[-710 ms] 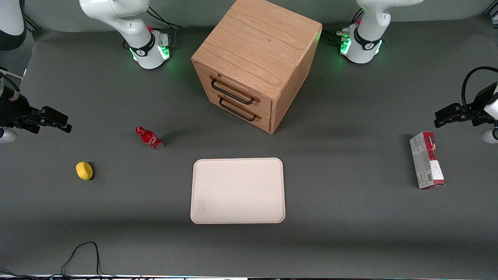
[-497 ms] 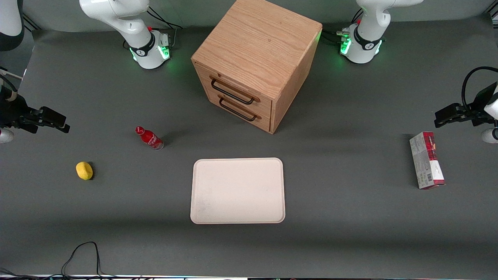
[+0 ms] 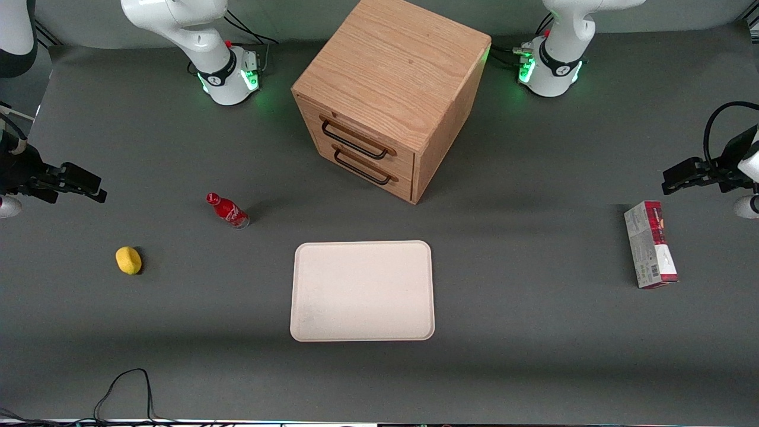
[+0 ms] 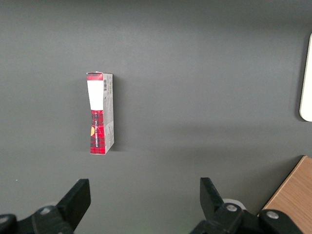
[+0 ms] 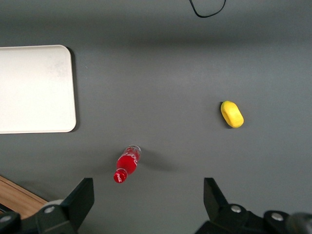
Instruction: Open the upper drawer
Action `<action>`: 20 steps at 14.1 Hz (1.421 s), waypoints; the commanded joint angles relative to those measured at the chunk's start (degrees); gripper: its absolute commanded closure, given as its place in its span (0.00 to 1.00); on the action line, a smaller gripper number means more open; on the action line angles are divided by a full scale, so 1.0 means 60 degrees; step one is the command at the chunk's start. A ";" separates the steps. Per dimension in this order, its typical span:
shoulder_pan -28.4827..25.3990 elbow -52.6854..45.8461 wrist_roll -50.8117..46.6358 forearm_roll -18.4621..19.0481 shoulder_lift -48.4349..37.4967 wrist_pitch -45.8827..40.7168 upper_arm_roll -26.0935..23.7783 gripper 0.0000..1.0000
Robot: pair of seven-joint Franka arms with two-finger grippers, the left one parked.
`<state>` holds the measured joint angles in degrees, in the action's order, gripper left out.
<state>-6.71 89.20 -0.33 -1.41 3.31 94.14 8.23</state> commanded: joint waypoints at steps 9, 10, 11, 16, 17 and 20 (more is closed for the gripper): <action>-0.3697 -0.0877 0.0435 -0.0597 0.1133 -0.0105 -0.0406 0.00; -0.4194 -0.0863 0.0595 -0.0643 0.1177 -0.0090 -0.0406 0.00; -0.4590 -0.0862 0.0698 -0.0644 0.1235 -0.0090 -0.0406 0.00; -0.5896 -0.0745 0.1431 -0.0629 0.1250 -0.0105 -0.0406 0.00; -0.6159 -0.0731 0.1562 -0.0614 0.1250 -0.0105 -0.0406 0.00; -0.6572 -0.0570 0.2134 -0.0599 0.1236 0.0012 -0.0406 0.00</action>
<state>-44.82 85.90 9.19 -4.36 10.54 94.25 4.94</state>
